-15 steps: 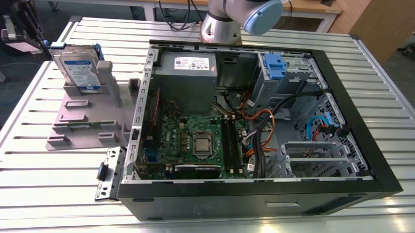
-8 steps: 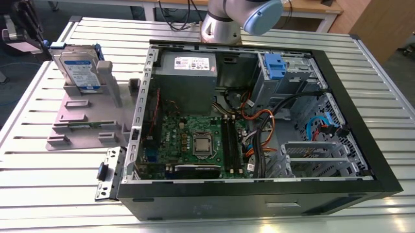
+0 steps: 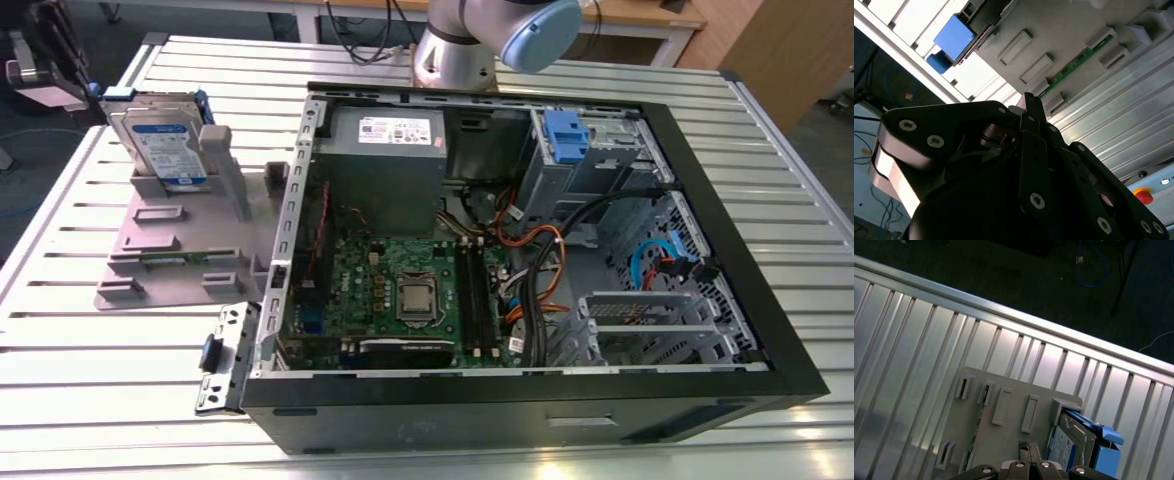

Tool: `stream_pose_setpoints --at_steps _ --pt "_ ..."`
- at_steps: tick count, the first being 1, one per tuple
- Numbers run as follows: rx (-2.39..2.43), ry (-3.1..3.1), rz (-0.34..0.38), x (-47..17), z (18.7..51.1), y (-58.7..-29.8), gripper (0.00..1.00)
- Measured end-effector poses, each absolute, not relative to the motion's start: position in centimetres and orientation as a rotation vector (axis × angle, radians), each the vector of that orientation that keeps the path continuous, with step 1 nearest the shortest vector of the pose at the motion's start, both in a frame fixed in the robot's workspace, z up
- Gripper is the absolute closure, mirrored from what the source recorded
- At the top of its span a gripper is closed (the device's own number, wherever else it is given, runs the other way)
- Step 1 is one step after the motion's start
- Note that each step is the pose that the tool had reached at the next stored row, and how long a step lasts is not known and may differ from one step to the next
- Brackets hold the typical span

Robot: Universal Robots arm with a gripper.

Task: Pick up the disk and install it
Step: 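Pick up the disk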

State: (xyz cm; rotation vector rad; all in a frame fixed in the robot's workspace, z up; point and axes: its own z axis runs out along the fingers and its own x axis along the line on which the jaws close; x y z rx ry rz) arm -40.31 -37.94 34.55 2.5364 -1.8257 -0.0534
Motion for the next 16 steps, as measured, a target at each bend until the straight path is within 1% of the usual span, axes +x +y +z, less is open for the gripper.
stream_pose_setpoints --at_steps 16 --pt "2.576 -1.768 -0.053 -40.31 34.55 -37.94 0.9"
